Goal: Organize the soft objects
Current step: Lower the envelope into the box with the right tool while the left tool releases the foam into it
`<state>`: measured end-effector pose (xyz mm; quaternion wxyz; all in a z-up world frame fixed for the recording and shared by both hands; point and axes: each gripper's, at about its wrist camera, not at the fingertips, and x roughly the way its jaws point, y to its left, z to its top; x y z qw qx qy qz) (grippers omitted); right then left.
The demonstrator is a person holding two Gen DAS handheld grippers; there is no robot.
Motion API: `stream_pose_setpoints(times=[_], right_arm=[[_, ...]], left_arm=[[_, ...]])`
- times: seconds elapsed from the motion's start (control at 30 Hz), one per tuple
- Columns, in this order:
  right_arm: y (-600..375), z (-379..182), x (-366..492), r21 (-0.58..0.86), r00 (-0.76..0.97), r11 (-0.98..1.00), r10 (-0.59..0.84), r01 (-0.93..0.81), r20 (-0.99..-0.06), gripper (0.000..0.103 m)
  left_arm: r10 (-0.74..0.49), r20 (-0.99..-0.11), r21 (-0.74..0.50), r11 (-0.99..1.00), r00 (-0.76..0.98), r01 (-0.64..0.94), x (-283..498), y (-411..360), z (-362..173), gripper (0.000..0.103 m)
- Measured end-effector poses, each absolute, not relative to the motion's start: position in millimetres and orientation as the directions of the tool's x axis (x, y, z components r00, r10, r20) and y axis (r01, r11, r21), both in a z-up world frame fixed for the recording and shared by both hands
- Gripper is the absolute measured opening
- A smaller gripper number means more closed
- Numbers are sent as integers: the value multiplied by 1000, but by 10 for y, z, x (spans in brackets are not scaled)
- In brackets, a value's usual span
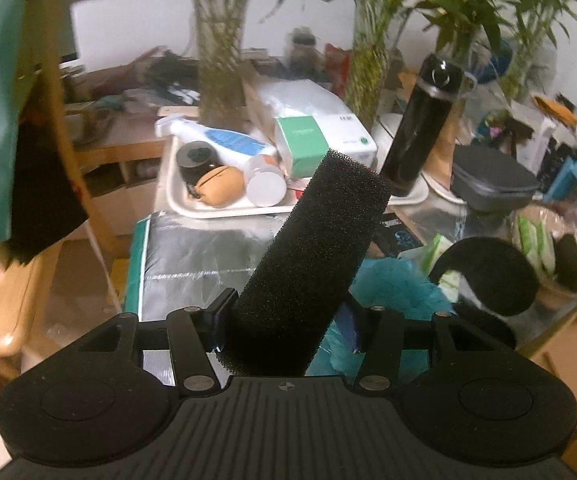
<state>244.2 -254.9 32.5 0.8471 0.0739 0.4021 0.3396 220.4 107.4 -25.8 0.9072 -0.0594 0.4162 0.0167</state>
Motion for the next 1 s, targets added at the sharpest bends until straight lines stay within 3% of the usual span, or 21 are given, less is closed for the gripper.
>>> stream_pose_setpoints(times=[0.33, 0.67, 1.0], right_arm=[[-2524, 30, 2231, 416, 343, 785, 588, -459, -732, 33], [-2519, -40, 2073, 420, 316, 787, 581, -451, -750, 33], [-2482, -40, 2011, 406, 309, 787, 574, -464, -758, 33]], left_arm=[[26, -760, -127, 974, 650, -187, 1719, 756, 109, 51], [-23, -757, -221, 949, 653, -223, 1240, 378, 419, 51], [-72, -816, -278, 919, 573, -280, 1079, 95, 151, 52]])
